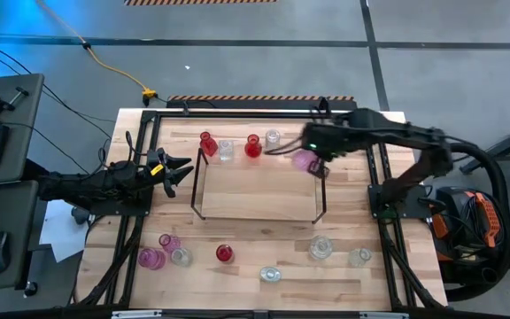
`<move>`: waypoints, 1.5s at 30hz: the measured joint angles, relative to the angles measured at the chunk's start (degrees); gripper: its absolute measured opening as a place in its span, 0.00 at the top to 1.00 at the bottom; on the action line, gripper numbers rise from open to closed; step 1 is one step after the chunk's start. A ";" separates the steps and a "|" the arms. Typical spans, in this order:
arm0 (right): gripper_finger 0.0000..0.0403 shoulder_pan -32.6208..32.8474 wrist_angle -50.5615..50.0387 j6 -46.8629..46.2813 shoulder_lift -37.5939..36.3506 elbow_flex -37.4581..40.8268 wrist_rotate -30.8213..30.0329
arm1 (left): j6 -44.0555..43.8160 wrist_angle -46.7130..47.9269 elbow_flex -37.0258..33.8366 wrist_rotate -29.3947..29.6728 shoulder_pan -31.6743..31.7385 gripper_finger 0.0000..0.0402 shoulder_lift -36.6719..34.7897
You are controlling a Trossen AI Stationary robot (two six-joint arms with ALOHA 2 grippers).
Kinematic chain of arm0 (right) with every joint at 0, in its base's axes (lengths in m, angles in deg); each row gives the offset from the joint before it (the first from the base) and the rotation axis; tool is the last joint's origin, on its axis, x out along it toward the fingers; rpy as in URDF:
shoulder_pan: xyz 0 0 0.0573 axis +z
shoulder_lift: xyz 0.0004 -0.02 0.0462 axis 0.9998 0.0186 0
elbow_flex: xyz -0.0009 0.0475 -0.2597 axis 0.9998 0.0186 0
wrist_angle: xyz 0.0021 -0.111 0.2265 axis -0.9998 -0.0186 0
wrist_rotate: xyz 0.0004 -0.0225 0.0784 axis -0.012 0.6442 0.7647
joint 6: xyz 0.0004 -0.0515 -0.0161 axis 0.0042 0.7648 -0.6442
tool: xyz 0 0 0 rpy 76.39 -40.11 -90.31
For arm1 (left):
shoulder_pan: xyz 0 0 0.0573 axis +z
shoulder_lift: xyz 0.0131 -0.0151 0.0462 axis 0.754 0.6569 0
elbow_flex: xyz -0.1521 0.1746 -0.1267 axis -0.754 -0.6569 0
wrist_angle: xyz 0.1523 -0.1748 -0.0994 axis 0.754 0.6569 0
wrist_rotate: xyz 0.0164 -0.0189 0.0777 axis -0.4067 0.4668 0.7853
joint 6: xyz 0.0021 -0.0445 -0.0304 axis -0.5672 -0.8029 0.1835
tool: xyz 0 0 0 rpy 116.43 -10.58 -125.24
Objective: Sort vases onto shelf
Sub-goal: Put the pink transparent vase on the shelf
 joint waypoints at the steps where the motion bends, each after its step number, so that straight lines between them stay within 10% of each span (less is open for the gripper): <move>1: 0.99 0.00 -0.07 -1.14 -1.75 2.32 -0.51 | 0.02 -0.01 0.01 -0.02 -0.01 0.61 0.00; 45: 0.87 -2.58 10.19 9.03 8.99 9.98 11.12 | 0.00 -0.02 0.00 -0.02 -0.02 0.61 0.00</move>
